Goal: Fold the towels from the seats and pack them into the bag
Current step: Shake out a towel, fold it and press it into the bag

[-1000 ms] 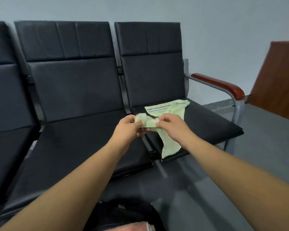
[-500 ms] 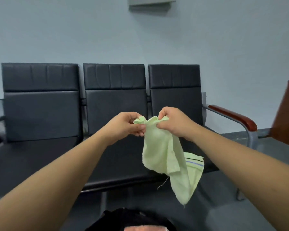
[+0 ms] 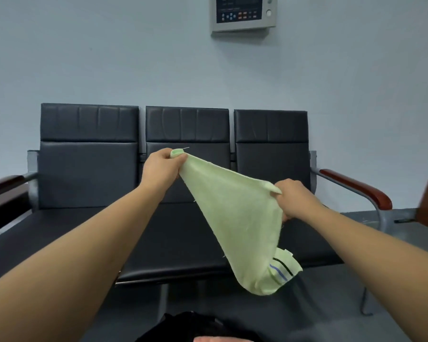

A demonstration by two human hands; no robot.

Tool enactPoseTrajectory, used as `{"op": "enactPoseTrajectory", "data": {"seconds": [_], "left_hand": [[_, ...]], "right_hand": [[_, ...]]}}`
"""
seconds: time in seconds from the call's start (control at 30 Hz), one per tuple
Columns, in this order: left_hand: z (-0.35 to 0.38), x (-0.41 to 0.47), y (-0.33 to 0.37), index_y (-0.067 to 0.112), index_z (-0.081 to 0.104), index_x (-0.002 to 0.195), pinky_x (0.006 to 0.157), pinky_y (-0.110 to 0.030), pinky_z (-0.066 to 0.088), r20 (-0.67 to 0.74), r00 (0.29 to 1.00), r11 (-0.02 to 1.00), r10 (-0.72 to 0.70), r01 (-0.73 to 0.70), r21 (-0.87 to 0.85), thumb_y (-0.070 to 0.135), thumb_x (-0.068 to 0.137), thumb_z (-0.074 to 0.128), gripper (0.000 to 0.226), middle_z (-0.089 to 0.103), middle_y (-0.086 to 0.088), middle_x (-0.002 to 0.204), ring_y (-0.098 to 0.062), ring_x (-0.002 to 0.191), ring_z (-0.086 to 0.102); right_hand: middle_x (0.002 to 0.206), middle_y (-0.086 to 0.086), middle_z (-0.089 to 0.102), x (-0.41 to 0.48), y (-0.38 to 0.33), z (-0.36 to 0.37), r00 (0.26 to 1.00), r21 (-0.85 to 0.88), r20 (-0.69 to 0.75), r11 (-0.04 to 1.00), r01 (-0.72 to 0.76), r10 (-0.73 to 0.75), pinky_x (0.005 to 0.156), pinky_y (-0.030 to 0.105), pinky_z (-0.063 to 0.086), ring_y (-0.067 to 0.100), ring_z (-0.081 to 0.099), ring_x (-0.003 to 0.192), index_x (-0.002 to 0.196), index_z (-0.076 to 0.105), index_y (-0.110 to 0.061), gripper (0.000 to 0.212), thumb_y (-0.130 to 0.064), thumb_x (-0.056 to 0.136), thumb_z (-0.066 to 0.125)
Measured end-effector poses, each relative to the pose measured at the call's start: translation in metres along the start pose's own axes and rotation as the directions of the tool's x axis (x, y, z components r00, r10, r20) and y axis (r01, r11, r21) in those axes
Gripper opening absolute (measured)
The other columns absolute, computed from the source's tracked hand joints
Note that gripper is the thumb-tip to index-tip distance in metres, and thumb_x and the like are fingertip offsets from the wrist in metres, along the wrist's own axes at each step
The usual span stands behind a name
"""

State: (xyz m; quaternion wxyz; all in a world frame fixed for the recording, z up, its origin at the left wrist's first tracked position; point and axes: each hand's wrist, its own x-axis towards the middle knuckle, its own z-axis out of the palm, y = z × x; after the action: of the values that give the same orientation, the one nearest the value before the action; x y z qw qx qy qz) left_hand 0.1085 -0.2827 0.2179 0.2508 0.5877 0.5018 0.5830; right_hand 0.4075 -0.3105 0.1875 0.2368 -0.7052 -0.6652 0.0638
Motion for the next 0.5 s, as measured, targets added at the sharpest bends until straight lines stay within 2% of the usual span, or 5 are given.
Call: {"op": "enactPoseTrajectory", "data": {"seconds": [0.1,0.23,0.3,0.37,0.5], "left_hand": [[-0.010,0.004,0.004,0.016,0.072,0.100,0.068,-0.025,0.046,-0.082,0.997,1.000,-0.009,0.008,-0.011,0.030,0.096,0.064,0.017,0.067,0.002,0.089,-0.012,0.077,0.057],[-0.034,0.021,0.035,0.006,0.065,0.100,0.075,-0.038,0.055,-0.137,0.990,1.000,-0.022,0.020,-0.012,0.031,0.094,0.062,0.025,0.064,-0.008,0.095,-0.018,0.082,0.057],[-0.049,0.033,0.059,0.007,0.054,0.086,0.063,-0.036,0.049,-0.182,0.983,0.999,0.015,-0.009,0.036,0.032,0.094,0.063,0.027,0.054,-0.005,0.085,-0.019,0.075,0.051],[-0.062,0.041,0.084,0.011,0.047,0.087,0.056,-0.029,0.038,-0.207,0.974,0.990,0.093,-0.069,0.119,0.032,0.095,0.064,0.028,0.048,0.001,0.082,-0.015,0.071,0.045],[-0.081,0.044,0.109,0.015,0.052,0.105,0.064,-0.032,0.045,-0.073,0.978,0.951,0.197,-0.173,0.256,0.032,0.094,0.068,0.026,0.051,0.003,0.086,-0.014,0.074,0.050]], "right_hand": [[0.068,0.020,0.072,0.000,-0.005,-0.013,0.999,0.336,0.028,0.941,-0.046,0.039,0.053,0.032,0.057,0.032,0.073,0.061,0.094,0.067,-0.003,0.024,-0.013,0.104,0.048],[0.100,0.018,0.073,0.006,-0.051,-0.048,0.999,0.776,-0.027,0.631,-0.007,0.045,0.075,0.038,0.064,0.030,0.077,0.080,0.100,0.068,-0.003,0.019,-0.002,0.104,0.050],[0.101,0.014,0.072,0.015,-0.077,-0.072,0.983,0.829,-0.172,0.549,0.108,0.066,0.076,0.037,0.064,0.028,0.077,0.084,0.097,0.070,-0.001,0.025,0.004,0.101,0.046],[0.097,0.016,0.074,0.024,-0.099,-0.093,0.956,0.833,-0.279,0.519,0.194,0.090,0.074,0.039,0.064,0.029,0.075,0.080,0.089,0.071,-0.004,0.033,0.010,0.096,0.041],[0.090,0.020,0.066,0.029,-0.118,-0.111,0.947,0.791,-0.273,0.600,0.121,0.170,0.053,0.030,0.058,0.024,0.065,0.057,0.096,0.065,0.001,0.031,0.009,0.097,0.036]]}}
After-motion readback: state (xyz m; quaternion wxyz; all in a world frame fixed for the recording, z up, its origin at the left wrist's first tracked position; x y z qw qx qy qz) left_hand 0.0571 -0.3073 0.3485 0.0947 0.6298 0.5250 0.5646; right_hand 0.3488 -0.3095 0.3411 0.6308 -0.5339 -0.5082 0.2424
